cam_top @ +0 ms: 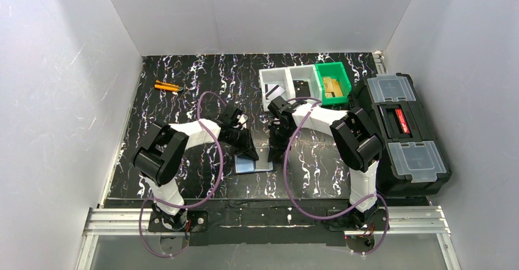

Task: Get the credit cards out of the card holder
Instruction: Remove the credit card from the card holder.

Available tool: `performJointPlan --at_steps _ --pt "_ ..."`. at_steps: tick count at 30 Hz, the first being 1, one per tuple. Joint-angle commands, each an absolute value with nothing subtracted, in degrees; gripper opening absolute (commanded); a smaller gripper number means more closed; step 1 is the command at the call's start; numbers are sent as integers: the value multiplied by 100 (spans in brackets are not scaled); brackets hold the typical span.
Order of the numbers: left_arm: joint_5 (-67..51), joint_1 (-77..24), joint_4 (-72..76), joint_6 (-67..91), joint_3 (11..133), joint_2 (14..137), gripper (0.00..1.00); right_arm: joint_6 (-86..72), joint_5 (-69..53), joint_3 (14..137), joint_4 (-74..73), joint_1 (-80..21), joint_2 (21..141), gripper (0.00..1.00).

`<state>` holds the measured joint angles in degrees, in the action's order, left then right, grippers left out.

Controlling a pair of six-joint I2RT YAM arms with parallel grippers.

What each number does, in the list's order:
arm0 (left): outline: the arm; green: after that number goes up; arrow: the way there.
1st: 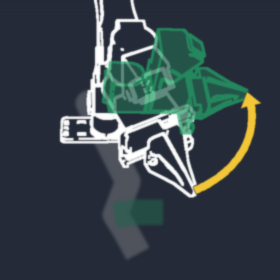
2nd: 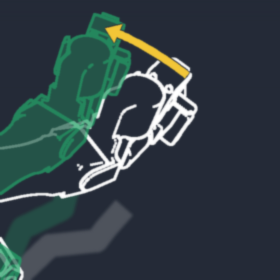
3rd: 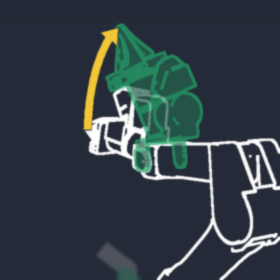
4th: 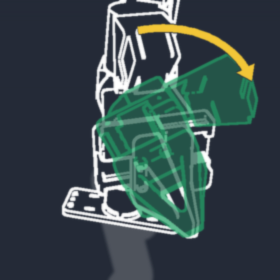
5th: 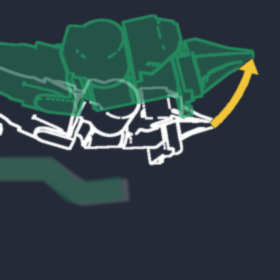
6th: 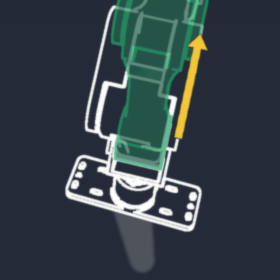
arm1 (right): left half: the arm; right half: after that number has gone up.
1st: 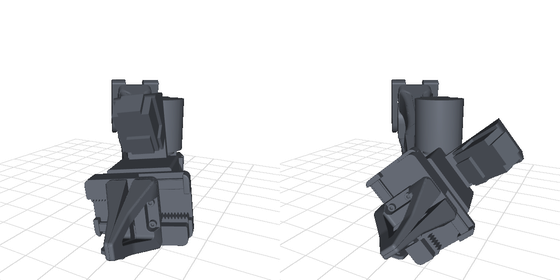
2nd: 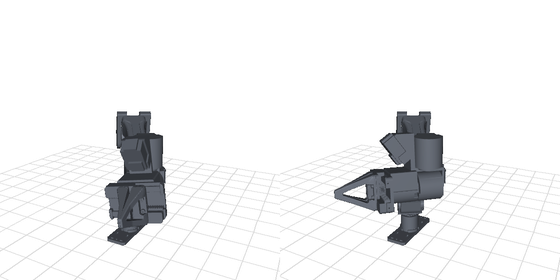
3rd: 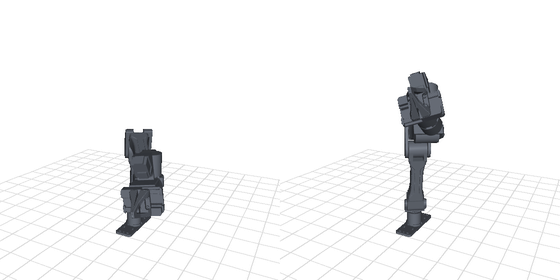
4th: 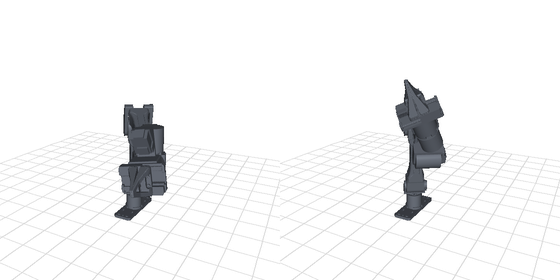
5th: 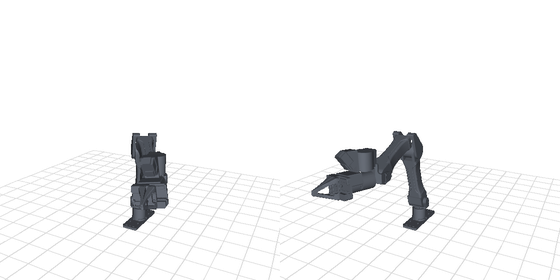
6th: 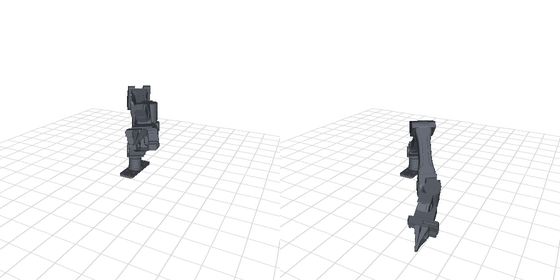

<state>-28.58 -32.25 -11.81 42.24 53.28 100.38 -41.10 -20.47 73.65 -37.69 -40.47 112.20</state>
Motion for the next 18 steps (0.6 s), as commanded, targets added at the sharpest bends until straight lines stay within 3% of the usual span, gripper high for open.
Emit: performJointPlan --at_steps 1,9,18 --pt "-3118 -3249 -919 4361 5024 9910 15 -4214 -1817 7425 -3394 -4157 11573 1" --pt "-3392 -3165 -668 4444 4945 9709 0 -4250 -1911 7455 -3397 -4075 11652 1" --pt "-3524 -2937 -576 4528 4678 9550 0 -4296 -1896 7368 -3395 -3958 11620 1"
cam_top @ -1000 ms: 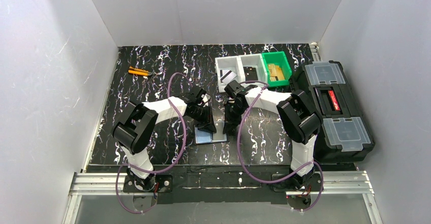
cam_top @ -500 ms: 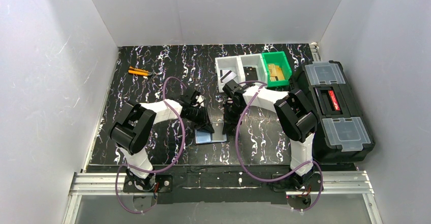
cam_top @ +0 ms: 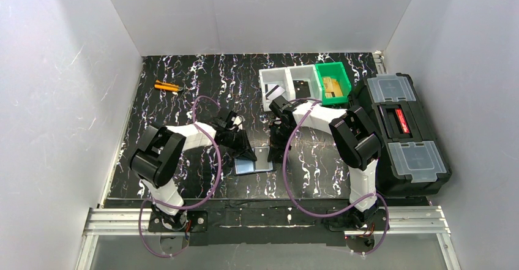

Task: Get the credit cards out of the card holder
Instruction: Remove the credit card from the card holder.

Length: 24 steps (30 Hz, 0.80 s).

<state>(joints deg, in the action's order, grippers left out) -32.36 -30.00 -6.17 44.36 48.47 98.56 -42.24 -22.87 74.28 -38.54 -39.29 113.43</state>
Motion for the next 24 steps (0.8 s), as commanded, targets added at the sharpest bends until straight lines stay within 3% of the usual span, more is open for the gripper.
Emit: performJointPlan --at_steps 1,7,18,24 --pt "-3527 -2897 -596 4505 4654 9516 0 -4303 -1883 7359 -3399 -3949 11619 1" --pt "-3544 -2744 -743 4363 4623 9414 0 -4325 -1873 7334 -3398 -3938 11596 1" --pt "-3576 -2722 -715 4375 4623 9408 13 -4310 -1890 7295 -3349 -3929 11580 1" --pt "-3594 -2716 -659 4450 4593 9448 15 -4306 -1899 7303 -3348 -3928 11586 1"
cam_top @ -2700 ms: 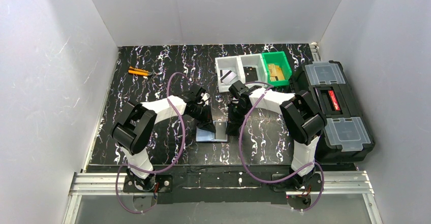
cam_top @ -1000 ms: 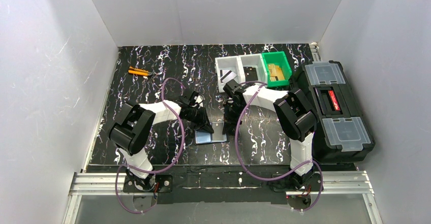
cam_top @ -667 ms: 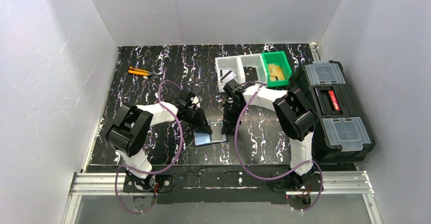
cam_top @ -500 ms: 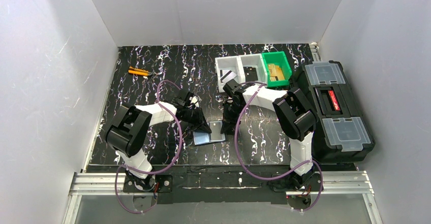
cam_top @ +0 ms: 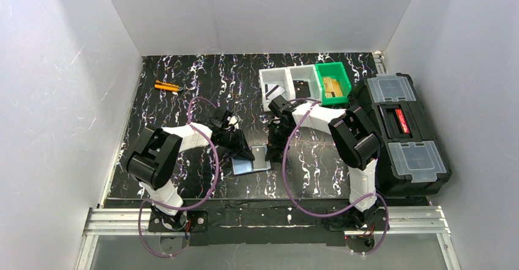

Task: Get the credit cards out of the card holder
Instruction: Remove the credit card from the card holder.

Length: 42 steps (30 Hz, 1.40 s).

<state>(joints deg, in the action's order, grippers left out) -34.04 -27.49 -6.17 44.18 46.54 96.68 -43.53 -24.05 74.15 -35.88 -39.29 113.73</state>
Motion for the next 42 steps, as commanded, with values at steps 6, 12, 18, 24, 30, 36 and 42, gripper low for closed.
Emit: performJointPlan --at_steps 6,12,18,24,30,36,42 --pt "-3593 -2677 -611 4473 4532 9373 13 -4305 -1909 7319 -3351 -3920 11600 1" --pt "-3697 -2621 -385 4576 4379 9337 9 -4305 -1908 7326 -3357 -3920 11612 1" --pt "-3733 -2603 -310 4617 4343 9325 3 -4306 -1909 7343 -3377 -3920 11628 1" --pt "-3750 -2593 -267 4641 4341 9346 0 -4306 -1901 7356 -3393 -3920 11642 1" --pt "-3297 -2505 -908 4403 4468 9222 0 -4315 -1894 7332 -3379 -3905 11611 1" --pt "-2961 -2338 -1434 4140 4568 8990 0 -4333 -1898 7321 -3349 -3894 11603 1" --pt "-3015 -2255 -1468 4081 4519 8917 0 -4324 -1907 7302 -3332 -3892 11602 1"
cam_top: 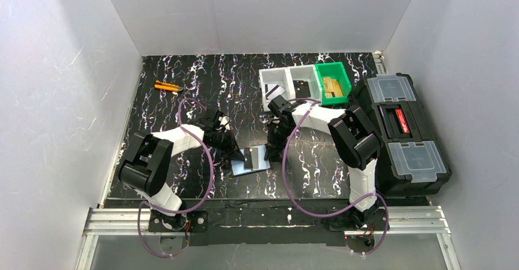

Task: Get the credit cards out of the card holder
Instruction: Remove the credit card from the card holder.

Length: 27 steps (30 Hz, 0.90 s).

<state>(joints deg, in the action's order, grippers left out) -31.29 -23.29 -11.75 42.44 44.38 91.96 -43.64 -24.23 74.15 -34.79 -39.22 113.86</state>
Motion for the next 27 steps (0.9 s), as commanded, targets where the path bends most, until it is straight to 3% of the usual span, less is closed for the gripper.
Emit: performJointPlan --at_steps 1,25,27 --pt "-3033 -2251 -1472 4083 4516 8902 0 -4324 -1907 7303 -3336 -3893 11599 1" --pt "-2781 -2039 -2307 3736 4649 8285 0 -4298 -1961 7418 -3277 -3885 11452 1" --pt "-2770 -2035 -2414 3702 4718 8256 0 -4289 -2011 7482 -3275 -3885 11383 11"
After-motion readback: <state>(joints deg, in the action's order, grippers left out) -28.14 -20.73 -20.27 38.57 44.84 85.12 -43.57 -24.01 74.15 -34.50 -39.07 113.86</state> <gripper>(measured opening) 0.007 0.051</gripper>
